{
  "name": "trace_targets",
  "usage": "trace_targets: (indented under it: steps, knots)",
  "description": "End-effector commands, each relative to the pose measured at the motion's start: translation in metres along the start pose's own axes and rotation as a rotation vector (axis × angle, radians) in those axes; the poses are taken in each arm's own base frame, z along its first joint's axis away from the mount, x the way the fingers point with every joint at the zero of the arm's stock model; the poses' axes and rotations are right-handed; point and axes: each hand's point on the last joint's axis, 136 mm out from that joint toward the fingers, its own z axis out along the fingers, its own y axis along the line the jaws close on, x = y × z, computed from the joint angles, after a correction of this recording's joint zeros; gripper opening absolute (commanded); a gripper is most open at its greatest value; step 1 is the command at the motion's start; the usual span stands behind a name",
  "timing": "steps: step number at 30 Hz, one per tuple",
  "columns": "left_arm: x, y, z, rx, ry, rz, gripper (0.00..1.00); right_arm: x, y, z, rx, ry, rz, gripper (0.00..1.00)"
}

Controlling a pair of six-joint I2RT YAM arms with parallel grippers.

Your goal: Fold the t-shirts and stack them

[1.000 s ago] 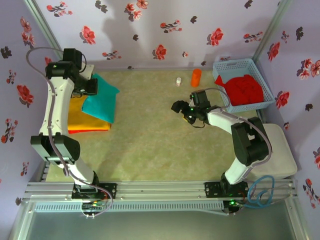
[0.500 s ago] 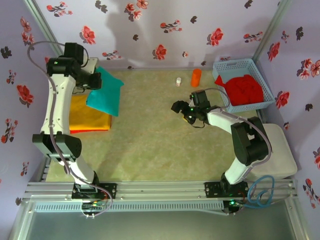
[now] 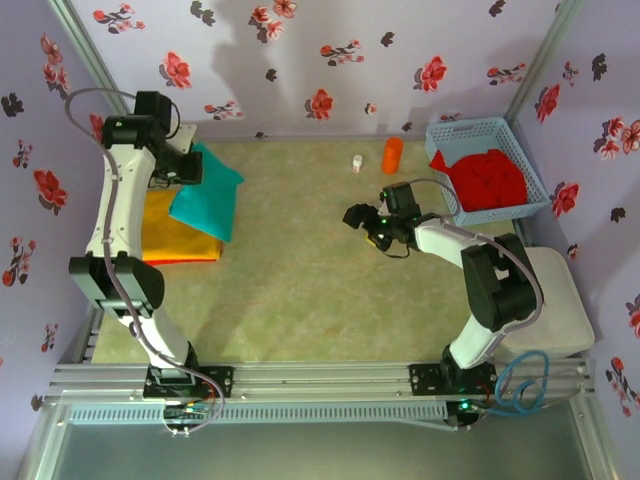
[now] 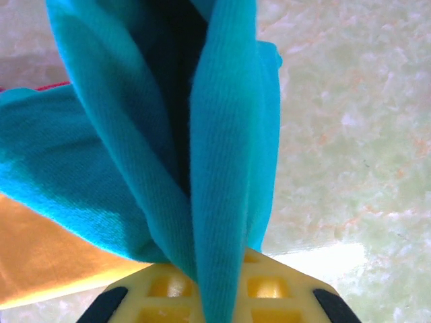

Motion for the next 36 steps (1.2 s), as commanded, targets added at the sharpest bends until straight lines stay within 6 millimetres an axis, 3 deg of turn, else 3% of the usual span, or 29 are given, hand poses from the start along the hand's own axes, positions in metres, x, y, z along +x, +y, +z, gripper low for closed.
trace_targets:
  steps: [1, 12, 19, 25, 36]
  knots:
    - [0.005, 0.007, -0.027, -0.033, -0.067, 0.015, 0.0, -0.001, -0.001, -0.002, -0.008, 0.0, 0.006, 0.83]
    - [0.016, 0.011, -0.046, -0.046, -0.115, 0.0, 0.0, -0.002, 0.003, -0.002, -0.021, 0.003, 0.012, 0.83]
    - [0.026, 0.02, -0.032, -0.078, -0.088, -0.009, 0.0, -0.001, 0.002, -0.002, -0.018, 0.005, 0.012, 0.83]
    - [0.026, 0.039, -0.03, -0.154, -0.072, -0.026, 0.0, 0.0, 0.002, -0.002, -0.019, 0.006, 0.013, 0.83]
    - [0.026, 0.062, 0.002, -0.197, 0.008, -0.056, 0.0, 0.0, 0.002, -0.003, -0.008, 0.013, 0.005, 0.83]
